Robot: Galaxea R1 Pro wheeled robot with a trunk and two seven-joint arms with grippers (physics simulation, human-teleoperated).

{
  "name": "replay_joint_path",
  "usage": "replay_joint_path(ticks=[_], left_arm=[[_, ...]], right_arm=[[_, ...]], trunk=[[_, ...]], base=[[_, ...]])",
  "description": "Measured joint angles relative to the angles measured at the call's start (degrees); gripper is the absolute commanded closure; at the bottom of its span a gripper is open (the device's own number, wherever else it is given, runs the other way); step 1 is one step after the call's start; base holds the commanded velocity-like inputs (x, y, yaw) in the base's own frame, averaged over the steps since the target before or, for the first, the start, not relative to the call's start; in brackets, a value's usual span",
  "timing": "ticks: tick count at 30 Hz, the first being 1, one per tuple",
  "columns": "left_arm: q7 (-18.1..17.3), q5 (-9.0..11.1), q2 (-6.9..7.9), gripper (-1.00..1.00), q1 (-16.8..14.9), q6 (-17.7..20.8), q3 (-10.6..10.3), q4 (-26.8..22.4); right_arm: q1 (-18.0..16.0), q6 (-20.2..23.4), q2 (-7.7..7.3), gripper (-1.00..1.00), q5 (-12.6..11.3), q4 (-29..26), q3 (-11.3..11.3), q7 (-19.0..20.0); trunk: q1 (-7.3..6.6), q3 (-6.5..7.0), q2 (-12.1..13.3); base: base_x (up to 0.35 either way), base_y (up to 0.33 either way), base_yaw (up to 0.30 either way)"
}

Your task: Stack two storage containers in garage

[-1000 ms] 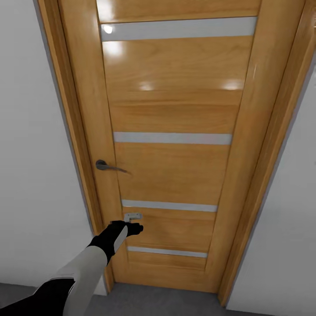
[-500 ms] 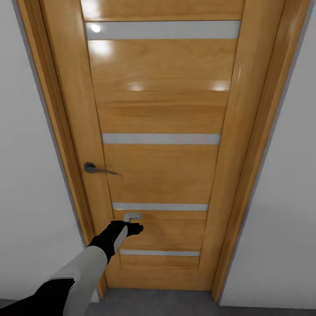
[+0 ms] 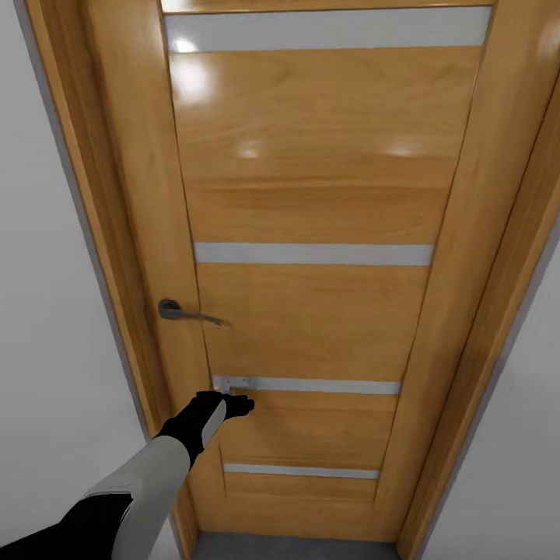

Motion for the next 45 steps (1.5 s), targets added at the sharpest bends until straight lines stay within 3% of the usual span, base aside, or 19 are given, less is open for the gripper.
replay_joint_path(ticks=[14, 26, 32, 34, 38, 45], left_arm=[[0.26, -1.15, 0.04, -1.0, 0.0, -0.03, 0.0, -0.02], [0.16, -0.65, 0.02, -1.0, 0.02, -1.36, -0.13, 0.03], [0.13, -0.6, 0.01, -1.0, 0.01, -1.38, -0.12, 0.02], [0.14, -0.61, 0.01, -1.0, 0.01, -1.38, -0.12, 0.01], [0.13, -0.59, 0.01, -1.0, 0.01, -1.38, -0.12, 0.01], [0.06, -0.21, 0.0, -1.0, 0.02, -1.4, -0.07, 0.04]], right_arm=[[0.0, -0.07, 0.0, -1.0, -0.01, 0.03, -0.04, 0.0], [0.0, -0.09, 0.0, -1.0, 0.04, 0.0, 0.04, -0.02], [0.0, -2.3, -0.05, -1.0, 0.22, 0.07, 0.01, 0.05], [0.05, -3.85, -0.07, -1.0, 0.64, 0.12, 0.07, 0.1], [0.84, -4.86, -0.15, -1.0, 3.9, 0.2, 0.26, 0.13], [2.84, -4.87, -0.13, -1.0, 5.19, 0.18, 0.24, 0.15]], trunk=[[0.0, 0.0, 0.0], [0.03, -0.01, 0.01], [0.03, 0.0, 0.01], [0.02, 0.0, 0.01], [0.02, -0.01, 0.01], [0.0, -0.01, 0.0]], base=[[0.153, -0.051, 0.0], [0.099, -0.045, 0.0], [0.0, 0.0, 0.0], [0.0, 0.0, 0.0], [0.0, 0.0, 0.0], [0.15, 0.0, 0.0]])
